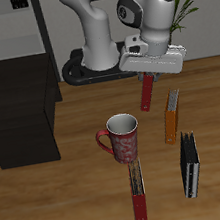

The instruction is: Place the left red book in the top region of the shelf

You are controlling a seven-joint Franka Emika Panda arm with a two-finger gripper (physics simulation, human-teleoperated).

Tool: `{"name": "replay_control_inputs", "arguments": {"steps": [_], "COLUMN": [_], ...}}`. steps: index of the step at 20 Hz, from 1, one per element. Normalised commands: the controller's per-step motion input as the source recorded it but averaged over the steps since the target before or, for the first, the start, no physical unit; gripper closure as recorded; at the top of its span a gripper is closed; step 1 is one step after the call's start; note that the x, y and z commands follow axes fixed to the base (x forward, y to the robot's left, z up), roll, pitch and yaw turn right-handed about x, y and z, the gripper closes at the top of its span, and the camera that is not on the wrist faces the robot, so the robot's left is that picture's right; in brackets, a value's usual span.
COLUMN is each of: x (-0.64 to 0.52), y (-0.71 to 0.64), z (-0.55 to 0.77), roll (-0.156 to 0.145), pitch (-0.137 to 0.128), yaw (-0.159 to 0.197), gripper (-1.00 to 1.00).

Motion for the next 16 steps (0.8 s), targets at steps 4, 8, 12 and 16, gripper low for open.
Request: {"name": "replay_control_inputs", "arguments": {"steps": [4,8,12,16], "x": [-0.22,-0.09,-0.05,-0.07], "y": [-0.64,-0.39,-0.28,-0.13], "z": [0.60,0.37,0.19,0.13], "roll": [-0.222,-0.153,-0.105,-0.104], "pitch": [-0.082,-0.073,-0.032,-0.054], "yaw": [0.056,0.051,0.045,0.076], "gripper": [1.00,1.00,1.00,1.00]}}
